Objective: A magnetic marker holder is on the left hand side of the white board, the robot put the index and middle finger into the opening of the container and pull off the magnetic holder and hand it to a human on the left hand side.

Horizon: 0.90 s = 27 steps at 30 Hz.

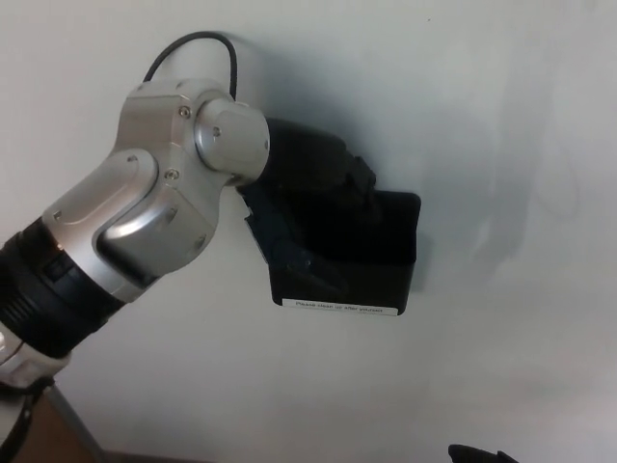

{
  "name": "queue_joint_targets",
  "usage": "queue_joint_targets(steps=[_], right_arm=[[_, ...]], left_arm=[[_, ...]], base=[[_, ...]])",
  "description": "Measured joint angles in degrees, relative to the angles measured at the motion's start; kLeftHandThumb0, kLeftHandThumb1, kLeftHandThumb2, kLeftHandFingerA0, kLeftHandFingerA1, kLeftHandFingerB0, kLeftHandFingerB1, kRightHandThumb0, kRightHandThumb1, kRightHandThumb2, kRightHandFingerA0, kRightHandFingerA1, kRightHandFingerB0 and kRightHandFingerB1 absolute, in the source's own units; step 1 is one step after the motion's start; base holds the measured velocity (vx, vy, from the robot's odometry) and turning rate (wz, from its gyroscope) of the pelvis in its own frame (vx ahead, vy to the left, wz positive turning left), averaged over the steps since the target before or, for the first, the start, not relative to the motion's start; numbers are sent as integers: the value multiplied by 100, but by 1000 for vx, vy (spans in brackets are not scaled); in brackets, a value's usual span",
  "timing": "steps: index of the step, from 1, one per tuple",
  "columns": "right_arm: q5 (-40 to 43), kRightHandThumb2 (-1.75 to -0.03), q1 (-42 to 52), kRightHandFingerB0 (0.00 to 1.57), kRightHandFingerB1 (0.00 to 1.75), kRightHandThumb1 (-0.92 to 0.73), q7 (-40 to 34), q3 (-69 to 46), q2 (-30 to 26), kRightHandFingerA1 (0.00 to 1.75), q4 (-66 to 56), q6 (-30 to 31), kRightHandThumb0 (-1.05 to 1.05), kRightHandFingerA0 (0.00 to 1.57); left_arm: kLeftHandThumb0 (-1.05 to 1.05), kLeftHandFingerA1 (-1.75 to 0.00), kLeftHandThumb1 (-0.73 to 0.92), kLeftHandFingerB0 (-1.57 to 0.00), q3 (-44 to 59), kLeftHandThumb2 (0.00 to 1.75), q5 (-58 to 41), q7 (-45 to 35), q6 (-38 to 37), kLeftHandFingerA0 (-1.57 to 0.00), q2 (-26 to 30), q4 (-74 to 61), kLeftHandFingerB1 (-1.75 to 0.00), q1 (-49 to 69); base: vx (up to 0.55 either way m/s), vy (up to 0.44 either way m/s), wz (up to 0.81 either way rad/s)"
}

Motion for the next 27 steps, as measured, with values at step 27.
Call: queue_joint_targets(steps=[27], right_arm=[[-79, -65, -31, 58, 43, -83, -85, 89, -59, 58, 0, 0, -69, 74]], left_arm=[[-103, -55, 51, -9, -647, 88, 541, 254, 74, -56, -545, 162, -13, 529]], base=[[0, 0, 0]])
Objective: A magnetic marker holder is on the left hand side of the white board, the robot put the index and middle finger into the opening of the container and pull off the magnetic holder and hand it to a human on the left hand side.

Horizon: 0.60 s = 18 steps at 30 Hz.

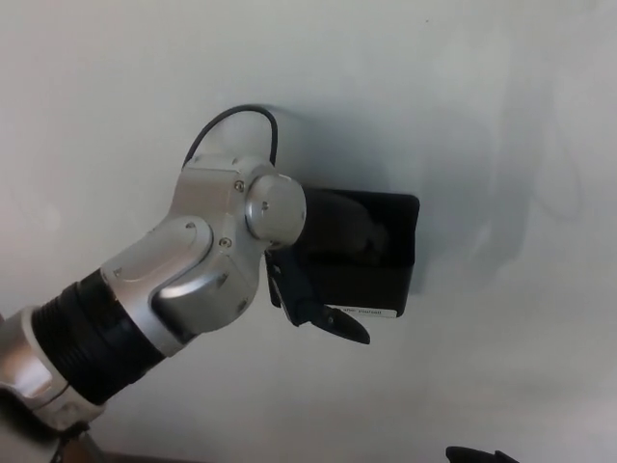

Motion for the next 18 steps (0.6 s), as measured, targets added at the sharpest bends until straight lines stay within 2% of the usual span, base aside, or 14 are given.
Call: queue_joint_targets(steps=[2, 3, 7, 8, 9, 10, 11, 12, 13, 14, 16, 17, 18], right_arm=[[-17, -65, -18, 58, 43, -83, -11, 12, -4, 58, -3, 0, -69, 74], [-23, -64, -18, 56, 44, -81, -16, 15, -6, 50, -3, 0, -69, 63], [-16, -64, -34, 57, 44, -81, -2, -4, -7, 51, -4, -1, -66, 64], [-12, -64, -41, 57, 44, -82, 4, -10, -7, 51, -4, -1, -71, 64], [-9, -64, -52, 57, 44, -82, 12, -18, -7, 51, -4, -1, -71, 64], [-9, -64, -53, 58, 43, -81, 13, -20, -7, 54, -5, -1, -70, 70], [-9, -64, -57, 58, 43, -81, 13, -21, -7, 54, -6, -2, -70, 70], [-9, -64, -58, 59, 45, -81, 14, -24, -6, 51, -7, -1, -64, 64], [-4, -64, -59, 59, 45, -81, 17, -32, -4, 51, -10, -1, -64, 64], [0, -64, -61, 61, 45, -81, 22, -37, -1, 51, -12, -1, -63, 63], [19, -64, -64, 61, 45, -81, 52, -62, 16, 51, -13, -1, -63, 63], [23, -64, -66, 59, 45, -81, 57, -65, 19, 49, -13, -1, -64, 61], [37, -64, -78, 59, 45, -81, 75, -74, 33, 49, -12, -1, -64, 61]], left_arm=[[-103, -55, 51, -9, -36, 88, 56, 67, -32, -56, -76, 113, -13, 46], [-100, -57, 52, -8, -39, 88, 79, 98, -53, -54, -105, 153, -16, 64], [-98, -58, 52, -8, -59, 89, 143, 142, -109, -54, -177, 249, -17, 65], [-87, -62, 46, -2, -65, 88, 162, 152, -120, -58, -192, 273, -22, 62], [-87, -62, 46, -2, -73, 88, 202, 170, -144, -58, -213, 305, -22, 61], [-68, -44, 53, -19, -80, 57, 219, 177, -150, -52, -222, 321, -28, 61], [-68, -44, 53, -19, -103, 57, 266, 200, -163, -52, -247, 367, -28, 55], [-27, -62, 58, -41, -120, 58, 284, 211, -171, -68, -251, 377, -35, 51], [-27, -62, 58, -41, -190, 58, 343, 233, -210, -68, -254, 393, -35, 32], [-20, -53, 61, -73, -238, 58, 376, 249, -234, -81, -255, 402, -45, 30], [-20, -53, 61, -73, -398, 58, 533, 345, -363, -81, -251, 468, -45, 28], [-24, -50, 66, -64, -421, 60, 554, 355, -382, -75, -251, 483, -45, 22], [-24, -50, 66, -64, -502, 60, 615, 386, -453, -75, -253, 548, -45, 0]], base=[[0, 0, 0], [0, 0, 0], [0, 0, 0], [0, 0, 0], [0, 0, 0], [0, 0, 0], [0, 0, 0], [0, 0, 0], [0, 0, 0], [0, 0, 0], [0, 0, 0], [0, 0, 0], [0, 0, 0]])
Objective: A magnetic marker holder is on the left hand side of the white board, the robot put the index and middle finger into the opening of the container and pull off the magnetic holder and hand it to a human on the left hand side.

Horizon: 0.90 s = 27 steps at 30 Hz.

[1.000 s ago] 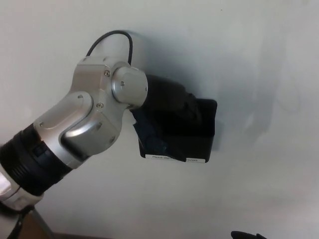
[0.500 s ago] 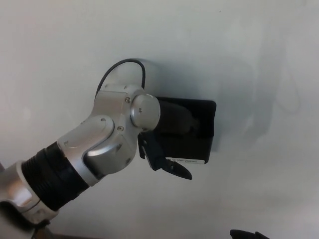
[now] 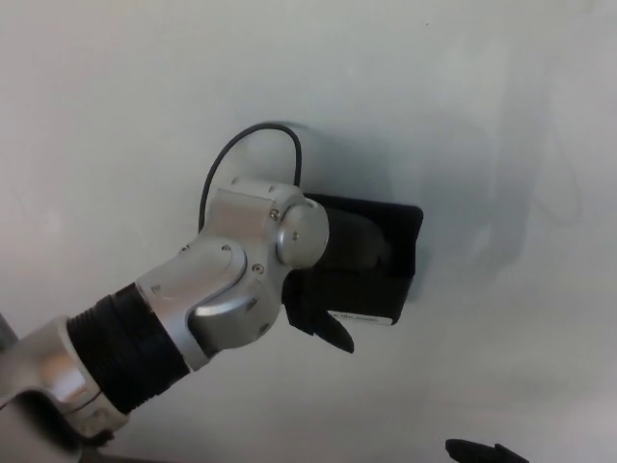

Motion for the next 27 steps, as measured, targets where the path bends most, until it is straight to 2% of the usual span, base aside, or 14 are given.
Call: queue_joint_targets(steps=[1, 3, 8, 9, 11, 14, 15, 16, 17, 18, 19, 24, 25, 27], right_arm=[[8, -64, -3, 59, 46, -81, 9, -3, 3, 50, 0, 0, -64, 62], [21, -64, -11, 59, 45, -81, 19, -4, 2, 50, 0, 1, -65, 62], [42, -64, -57, 59, 45, -81, 46, -1, 5, 50, -7, 3, -65, 62], [42, -64, -58, 61, 45, -81, 46, 3, 5, 55, -7, 3, -67, 69], [42, -64, -61, 60, 44, -82, 46, 8, 6, 52, -7, 3, -67, 69], [38, -65, -71, 61, 44, -81, 46, 17, 5, 52, -7, 4, -67, 70], [34, -64, -73, 60, 44, -81, 46, 25, 5, 51, -6, 4, -67, 69], [31, -64, -75, 60, 44, -81, 45, 32, 6, 51, -6, 4, -67, 69], [29, -65, -80, 58, 44, -82, 45, 39, 6, 51, -6, 5, -67, 68], [28, -65, -101, 58, 44, -82, 45, 48, 6, 51, -6, 5, -67, 68], [28, -64, -108, 58, 44, -82, 45, 49, 6, 51, -6, 6, -67, 68], [19, -65, -174, 58, 44, -84, 28, 67, 5, 50, -6, 10, -67, 67], [13, -65, -186, 62, 45, -84, 21, 76, 5, 52, -6, 11, -64, 68], [3, -65, -200, 62, 45, -84, 16, 84, 5, 52, -6, 12, -64, 68]], left_arm=[[-26, -44, 74, -55, -42, 67, 41, 15, -49, -65, 0, 54, -41, -8], [-26, -50, 71, -60, -123, 72, 116, 42, -163, -70, -4, 167, -47, -9], [-26, -50, 71, -60, -115, 72, 142, 130, -573, -70, 12, 409, -47, 119], [-26, -166, 68, -50, -101, 72, 144, 147, -630, -67, 14, 435, -148, 137], [-36, -163, 69, -50, -28, 64, 121, 150, -686, -62, 11, 474, -142, 189], [-28, -163, 71, -51, 95, 61, -141, -126, -685, -61, 10, 573, -149, 480], [-38, -170, 66, -50, 106, 69, -274, -287, -685, -75, 21, 627, -153, 660], [-38, -170, 66, -50, 120, 69, -339, -362, -688, -75, 35, 641, -153, 741], [-21, -173, 63, -61, 137, 86, -401, -438, -688, -92, 51, 645, -150, 817], [-21, -173, 63, -61, 211, 86, -556, -618, -686, -92, 80, 643, -150, 978], [-25, -175, 61, -65, 231, 82, -596, -668, -686, -75, 89, 641, -153, 1014], [-25, -175, 59, -64, 684, 84, -1118, -1148, -498, -74, 70, 508, -155, 1306], [-21, -175, 63, -59, 793, 84, -1234, -1242, -442, -62, 53, 479, -157, 1338], [-21, -175, 63, -59, 963, 84, -1415, -1383, -342, -62, 23, 430, -157, 1389]], base=[[0, 0, 0], [0, 0, 0], [0, 0, 0], [0, 0, 0], [0, 0, 0], [0, 0, 3], [0, 0, 0], [0, 0, 0], [0, 0, 0], [0, 0, 0], [0, 0, 0], [0, 0, 0], [0, 0, 0], [0, 0, 0]])
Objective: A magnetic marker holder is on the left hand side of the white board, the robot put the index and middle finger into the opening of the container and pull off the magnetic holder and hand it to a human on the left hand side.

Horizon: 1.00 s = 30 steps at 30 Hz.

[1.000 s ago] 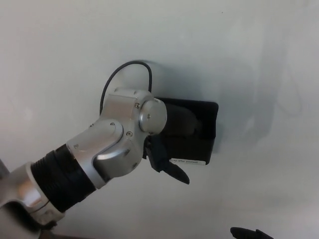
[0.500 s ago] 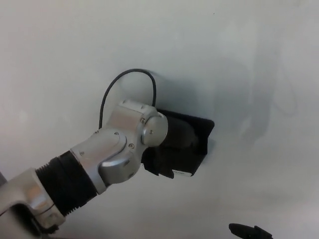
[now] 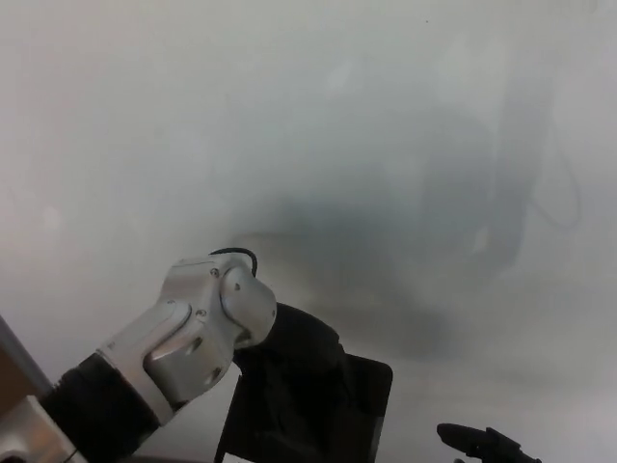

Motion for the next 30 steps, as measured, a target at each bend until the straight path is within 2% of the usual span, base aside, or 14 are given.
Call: queue_joint_targets(steps=[2, 6, 7, 12, 13, 15, 19, 20, 22, 23, 24, 27, 28, 30], right_arm=[[0, -65, -14, 61, 46, -84, 2, -2, 0, 53, 0, 4, -65, 67], [0, -64, -39, 65, 47, -82, 11, -6, 0, 59, 0, 11, -63, 74], [0, -65, -42, 64, 46, -83, 13, -7, 0, 58, 0, 12, -65, 75], [-7, -65, -52, 64, 46, -83, 13, -5, 0, 58, 6, 16, -65, 75], [-7, -65, -52, 61, 44, -81, 13, -5, 0, 52, 6, 16, -71, 73], [-14, -65, -54, 61, 45, -82, 13, -3, 1, 55, 6, 17, -68, 75], [-34, -65, -54, 61, 45, -82, 13, -1, 9, 55, 8, 18, -68, 75], [-38, -65, -54, 61, 47, -83, 13, -1, 12, 56, 8, 18, -65, 72], [-46, -65, -54, 61, 48, -82, 13, 0, 23, 57, 8, 18, -64, 73], [-51, -65, -54, 61, 48, -82, 14, -1, 34, 57, 10, 18, -64, 73], [-53, -65, -54, 60, 48, -83, 14, -2, 41, 57, 10, 18, -65, 72], [-57, -65, -54, 60, 48, -83, 16, -5, 69, 57, 13, 18, -65, 72], [-57, -65, -54, 60, 48, -83, 16, -5, 69, 57, 13, 18, -63, 72], [-58, -65, -54, 60, 48, -83, 17, -7, 93, 57, 15, 18, -63, 72]], left_arm=[[-18, -175, 55, -66, 217, 93, -207, -140, 168, -70, -44, -49, -159, 45], [-8, -175, 58, -69, 635, 86, -591, -357, 517, -73, -132, -249, -158, 170], [-6, -138, 49, -94, 703, 100, -664, -390, 581, -109, -147, -285, -127, 197], [-6, -138, 49, -94, 1307, 100, -1201, -551, 970, -109, -401, -604, -127, 706], [-17, -175, 64, -86, 1323, 53, -1212, -554, 978, -68, -410, -612, -77, 719], [-24, -175, 58, -86, 1570, 51, -1439, -608, 1149, -67, -521, -747, -61, 954], [-24, -175, 58, -86, 2092, 51, -1862, -640, 1321, -67, -885, -936, -61, 1549], [-34, -121, 52, -84, 2155, 56, -1915, -641, 1335, -96, -936, -958, -64, 1626], [-36, -106, 60, -85, 2343, 59, -2085, -640, 1385, -102, -1081, -1021, -61, 1854], [-36, -106, 60, -85, 2509, 59, -2222, -637, 1415, -102, -1195, -1073, -61, 2031], [-41, -117, 72, -78, 2610, 62, -2306, -632, 1421, -89, -1255, -1103, -87, 2138], [-41, -117, 72, -78, 3006, 62, -2602, -581, 1428, -89, -1423, -1174, -87, 2461], [-45, -160, 79, -51, 3006, 67, -2602, -581, 1428, -68, -1423, -1174, -132, 2461], [-45, -160, 79, -51, 3320, 67, -2842, -511, 1452, -68, -1498, -1213, -132, 2681]], base=[[0, 0, 0], [0, 0, 0], [0, 0, 0], [0, 0, 0], [0, 0, 0], [0, 0, 0], [0, 0, 0], [0, 0, 0], [0, 0, 0], [0, 0, 0], [0, 0, 0], [0, 0, 0], [0, 0, 0], [0, 0, 0]])
